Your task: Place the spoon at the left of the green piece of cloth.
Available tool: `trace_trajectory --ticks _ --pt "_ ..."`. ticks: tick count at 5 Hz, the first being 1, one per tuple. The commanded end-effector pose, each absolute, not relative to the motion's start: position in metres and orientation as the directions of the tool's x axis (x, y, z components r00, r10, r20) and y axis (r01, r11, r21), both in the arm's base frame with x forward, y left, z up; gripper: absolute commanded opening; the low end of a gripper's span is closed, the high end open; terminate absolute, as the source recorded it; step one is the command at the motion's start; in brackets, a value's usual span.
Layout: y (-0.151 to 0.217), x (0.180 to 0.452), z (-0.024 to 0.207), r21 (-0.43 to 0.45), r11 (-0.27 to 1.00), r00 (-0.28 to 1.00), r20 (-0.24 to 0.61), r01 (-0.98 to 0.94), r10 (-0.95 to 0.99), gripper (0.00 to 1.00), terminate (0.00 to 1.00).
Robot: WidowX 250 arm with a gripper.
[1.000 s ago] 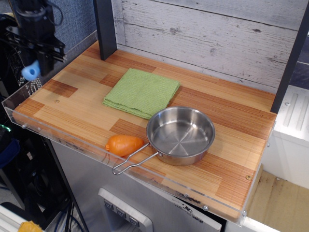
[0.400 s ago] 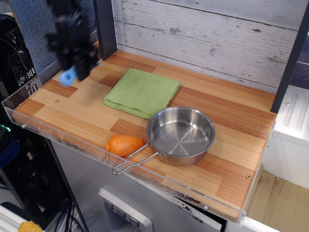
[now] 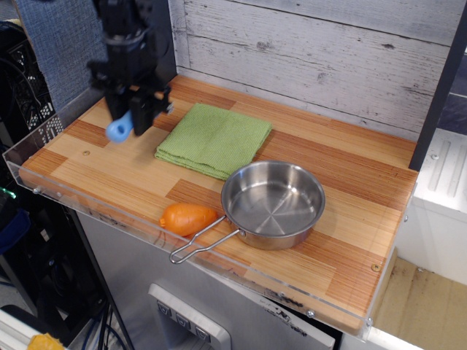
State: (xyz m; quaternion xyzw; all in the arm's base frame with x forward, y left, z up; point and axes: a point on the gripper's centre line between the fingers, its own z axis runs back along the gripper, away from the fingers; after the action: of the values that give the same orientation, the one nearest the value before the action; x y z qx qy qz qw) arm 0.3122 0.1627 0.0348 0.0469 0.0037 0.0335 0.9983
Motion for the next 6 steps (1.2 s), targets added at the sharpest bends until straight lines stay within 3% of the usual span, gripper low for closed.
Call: trace_trajectory --ticks 1,3,4,5,6 --pt "0.197 0.314 0.061 0.142 0.981 0.991 0.038 -0.129 0.125 0.00 0.00" --pt "0.162 0.310 0.053 0.086 0.994 0.998 0.011 -0.064 0.064 0.00 0.00" --pt "0.151 0.309 0.050 0.071 0.996 0.999 -0.015 -0.048 0.049 1.00 0.00" --pt "0.145 0.309 0.047 0.060 0.997 0.999 -0.037 -0.038 0.040 1.00 0.00" --pt "0.139 0.309 0.069 0.038 0.997 0.996 -0.052 -0.070 0.072 1.00 0.00"
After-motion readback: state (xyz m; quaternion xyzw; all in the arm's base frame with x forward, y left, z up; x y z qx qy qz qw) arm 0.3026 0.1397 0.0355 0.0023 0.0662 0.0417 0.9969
